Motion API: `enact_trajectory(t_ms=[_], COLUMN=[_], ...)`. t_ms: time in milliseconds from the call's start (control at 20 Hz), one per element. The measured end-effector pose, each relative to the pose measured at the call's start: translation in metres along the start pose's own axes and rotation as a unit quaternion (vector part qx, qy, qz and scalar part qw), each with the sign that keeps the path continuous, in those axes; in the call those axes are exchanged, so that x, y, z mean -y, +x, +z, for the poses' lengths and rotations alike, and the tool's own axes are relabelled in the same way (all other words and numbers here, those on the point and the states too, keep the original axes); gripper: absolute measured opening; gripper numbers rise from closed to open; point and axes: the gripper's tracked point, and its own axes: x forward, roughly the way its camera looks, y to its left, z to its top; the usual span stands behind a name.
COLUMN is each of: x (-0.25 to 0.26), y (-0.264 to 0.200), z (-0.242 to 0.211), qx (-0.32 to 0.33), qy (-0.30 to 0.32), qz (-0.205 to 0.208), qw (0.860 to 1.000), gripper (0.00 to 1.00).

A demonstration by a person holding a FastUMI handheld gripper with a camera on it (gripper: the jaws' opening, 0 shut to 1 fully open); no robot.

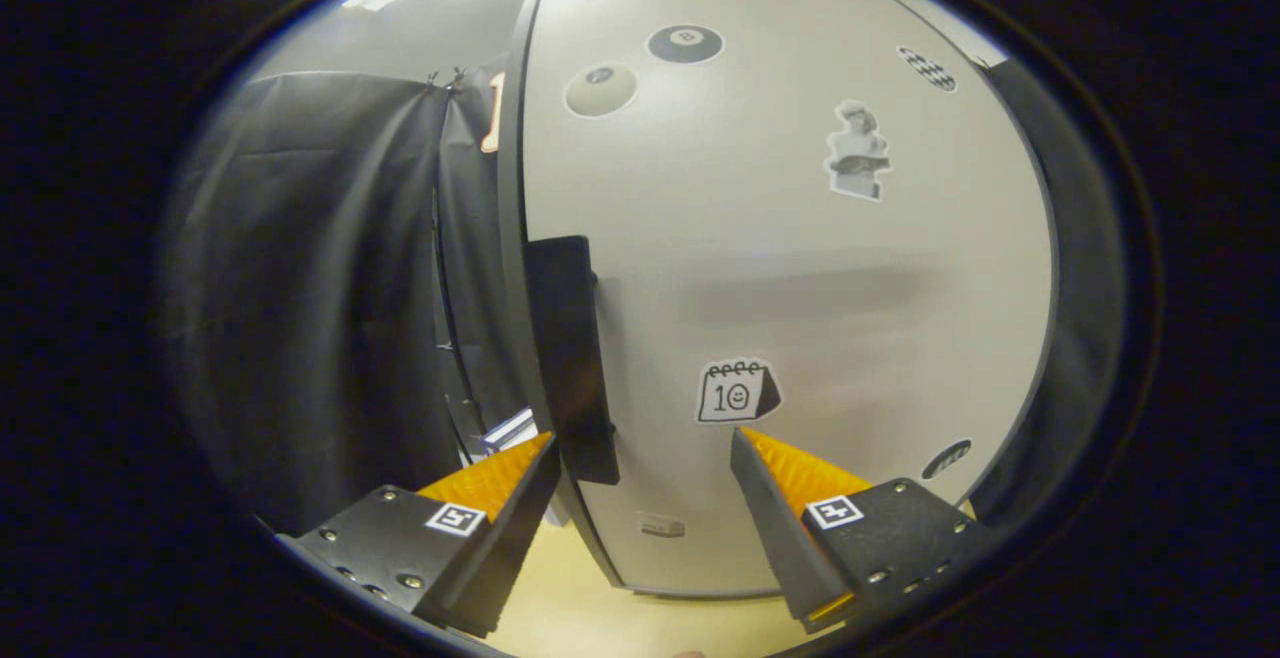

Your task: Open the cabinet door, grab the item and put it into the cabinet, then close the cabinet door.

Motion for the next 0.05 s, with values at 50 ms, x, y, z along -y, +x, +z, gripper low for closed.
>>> enact_trajectory(t_ms=[50], x=[0.0051], y=[-0.0066], z=[0.0015], qx=[0.006], qy=[-0.009], qz=[0.001], qw=[1.000], gripper=[1.00])
